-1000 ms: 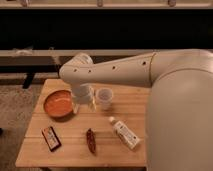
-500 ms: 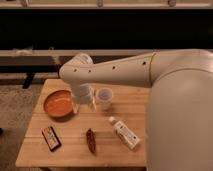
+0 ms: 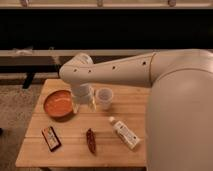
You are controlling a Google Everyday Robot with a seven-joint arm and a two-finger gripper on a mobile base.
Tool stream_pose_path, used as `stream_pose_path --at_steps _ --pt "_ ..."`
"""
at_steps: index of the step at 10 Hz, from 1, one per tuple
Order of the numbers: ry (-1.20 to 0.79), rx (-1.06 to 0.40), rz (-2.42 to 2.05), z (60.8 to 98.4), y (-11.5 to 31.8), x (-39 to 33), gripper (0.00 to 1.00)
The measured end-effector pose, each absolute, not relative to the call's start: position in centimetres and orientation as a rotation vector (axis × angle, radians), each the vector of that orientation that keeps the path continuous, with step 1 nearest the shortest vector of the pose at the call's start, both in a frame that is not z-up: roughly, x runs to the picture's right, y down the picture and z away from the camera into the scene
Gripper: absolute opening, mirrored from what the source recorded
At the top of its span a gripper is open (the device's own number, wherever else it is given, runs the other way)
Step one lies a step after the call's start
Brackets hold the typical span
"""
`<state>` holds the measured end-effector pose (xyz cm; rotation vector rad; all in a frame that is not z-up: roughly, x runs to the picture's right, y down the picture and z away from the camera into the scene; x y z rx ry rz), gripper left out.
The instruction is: Place the pepper in the ceramic cup
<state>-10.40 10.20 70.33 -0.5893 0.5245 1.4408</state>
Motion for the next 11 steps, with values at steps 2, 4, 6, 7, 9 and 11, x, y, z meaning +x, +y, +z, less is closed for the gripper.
stream_pose_path --at_steps 2,4,6,7,9,11 --pt "0.525 -0.589 1.441 70.3 10.2 -10.4 0.65" --pt "0.526 -0.589 1.441 70.3 10.3 -10.3 0.65" --pt "0.488 -0.585 1.436 70.4 11.3 -10.5 0.65" --pt "0.47 -0.579 1.429 70.7 12.4 -10.6 0.65" --pt "0.437 -0.599 1.403 71.4 16.2 -11.3 0.65" --pt "0.428 -0.609 1.389 72.1 18.4 -11.3 0.65"
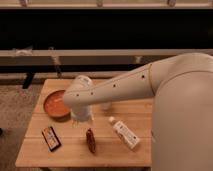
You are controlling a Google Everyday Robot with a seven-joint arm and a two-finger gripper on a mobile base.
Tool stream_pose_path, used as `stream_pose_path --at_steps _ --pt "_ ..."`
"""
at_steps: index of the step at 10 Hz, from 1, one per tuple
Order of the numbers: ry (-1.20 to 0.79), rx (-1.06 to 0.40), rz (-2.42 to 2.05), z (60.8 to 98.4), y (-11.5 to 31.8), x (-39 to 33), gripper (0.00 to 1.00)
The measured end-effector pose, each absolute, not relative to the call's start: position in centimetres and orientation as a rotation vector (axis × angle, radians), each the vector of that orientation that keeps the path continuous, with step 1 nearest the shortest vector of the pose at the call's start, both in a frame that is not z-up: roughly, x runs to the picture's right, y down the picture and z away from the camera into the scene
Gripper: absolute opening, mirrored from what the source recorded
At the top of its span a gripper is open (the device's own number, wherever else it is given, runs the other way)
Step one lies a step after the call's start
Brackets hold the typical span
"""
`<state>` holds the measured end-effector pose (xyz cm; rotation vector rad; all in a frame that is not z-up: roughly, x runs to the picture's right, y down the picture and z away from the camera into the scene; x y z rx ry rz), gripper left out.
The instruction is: Place the pepper in the ceramic cup
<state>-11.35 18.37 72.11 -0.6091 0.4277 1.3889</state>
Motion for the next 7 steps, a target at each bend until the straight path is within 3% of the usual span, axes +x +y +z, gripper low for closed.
stream_pose_path --at_steps 7 --pt "0.495 -0.67 1.362 76.1 22.8 -10.4 0.65"
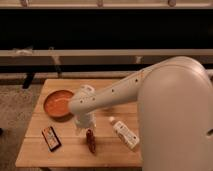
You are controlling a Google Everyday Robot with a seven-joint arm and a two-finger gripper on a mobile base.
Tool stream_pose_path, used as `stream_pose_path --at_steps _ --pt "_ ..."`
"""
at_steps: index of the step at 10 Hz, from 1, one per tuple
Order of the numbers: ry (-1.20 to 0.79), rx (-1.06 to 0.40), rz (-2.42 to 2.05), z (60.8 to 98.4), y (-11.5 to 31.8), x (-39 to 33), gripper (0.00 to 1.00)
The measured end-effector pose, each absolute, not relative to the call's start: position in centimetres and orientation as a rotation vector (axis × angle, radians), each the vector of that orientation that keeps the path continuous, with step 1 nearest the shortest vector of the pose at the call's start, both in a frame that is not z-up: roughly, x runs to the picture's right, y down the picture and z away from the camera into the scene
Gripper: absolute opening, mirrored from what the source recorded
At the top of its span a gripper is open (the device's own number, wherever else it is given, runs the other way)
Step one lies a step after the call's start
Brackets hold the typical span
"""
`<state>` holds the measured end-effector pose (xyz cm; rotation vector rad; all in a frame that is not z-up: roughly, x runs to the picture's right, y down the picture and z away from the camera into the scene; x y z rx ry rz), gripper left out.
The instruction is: Place the pepper in the ceramic cup
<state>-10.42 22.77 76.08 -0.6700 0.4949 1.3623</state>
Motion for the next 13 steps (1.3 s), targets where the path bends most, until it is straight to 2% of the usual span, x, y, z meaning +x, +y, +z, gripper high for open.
stream_pose_path --at_steps 10,13 --pt "0.603 -0.676 1.333 79.3 25.0 -9.5 0.63" --pt "0.613 -0.699 1.34 79.5 25.1 -9.1 0.38"
